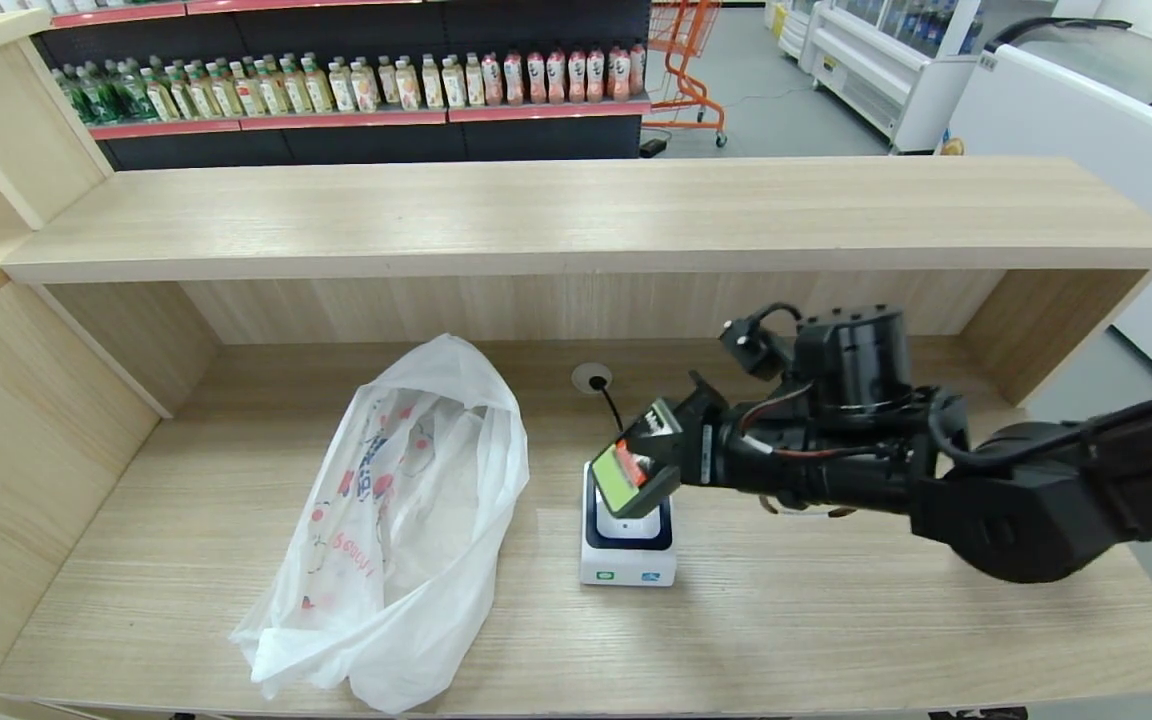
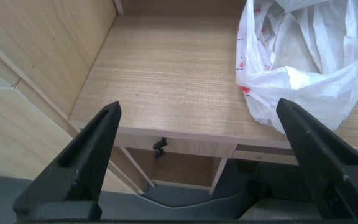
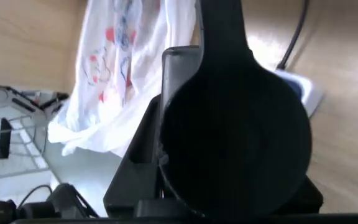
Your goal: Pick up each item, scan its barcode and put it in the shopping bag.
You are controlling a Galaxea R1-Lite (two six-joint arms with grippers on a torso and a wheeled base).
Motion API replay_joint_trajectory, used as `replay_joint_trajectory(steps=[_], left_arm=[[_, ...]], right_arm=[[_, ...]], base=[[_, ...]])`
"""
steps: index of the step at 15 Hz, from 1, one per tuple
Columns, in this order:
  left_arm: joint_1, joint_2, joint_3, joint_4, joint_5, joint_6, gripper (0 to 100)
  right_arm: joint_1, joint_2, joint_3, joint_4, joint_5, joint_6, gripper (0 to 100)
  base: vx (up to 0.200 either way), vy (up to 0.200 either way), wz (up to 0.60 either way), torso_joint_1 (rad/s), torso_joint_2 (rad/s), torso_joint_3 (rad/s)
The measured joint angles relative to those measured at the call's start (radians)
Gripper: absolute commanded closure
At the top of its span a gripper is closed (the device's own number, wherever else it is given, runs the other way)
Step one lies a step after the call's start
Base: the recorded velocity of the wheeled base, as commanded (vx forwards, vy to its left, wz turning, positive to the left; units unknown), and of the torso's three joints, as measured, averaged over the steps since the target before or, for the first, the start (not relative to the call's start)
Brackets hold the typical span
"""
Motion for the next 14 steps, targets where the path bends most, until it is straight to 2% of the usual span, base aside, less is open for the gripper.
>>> replay_joint_trajectory(steps=[2,4,5,7,10,13,14], left_arm=[[0.0,0.0,0.0,0.0,0.0,0.0,0],[0.0,0.0,0.0,0.0,0.0,0.0,0],[0.0,0.0,0.0,0.0,0.0,0.0,0],[0.0,0.0,0.0,0.0,0.0,0.0,0],[0.0,0.0,0.0,0.0,0.0,0.0,0],[0.0,0.0,0.0,0.0,0.0,-0.018,0],[0.0,0.0,0.0,0.0,0.0,-0.02,0]], right_arm=[[-0.05,-0.123,0.035,0.016,-0.004,-0.11,100],[-0.146,-0.247,0.156,0.036,-0.006,-0.416,100],[-0.195,-0.299,0.215,0.04,-0.006,-0.501,100],[-0.245,-0.398,0.313,0.04,-0.003,-0.534,100],[-0.266,-0.488,0.366,0.038,0.0,-0.482,100],[-0.269,-0.517,0.379,0.041,0.0,-0.443,100],[-0.27,-0.521,0.381,0.042,0.0,-0.407,100]], base=[[0.0,0.0,0.0,0.0,0.0,0.0],[0.0,0.0,0.0,0.0,0.0,0.0],[0.0,0.0,0.0,0.0,0.0,0.0],[0.0,0.0,0.0,0.0,0.0,0.0],[0.0,0.0,0.0,0.0,0.0,0.0],[-0.2,0.0,0.0,0.007,0.01,0.002],[0.0,0.0,0.0,0.0,0.0,0.0]])
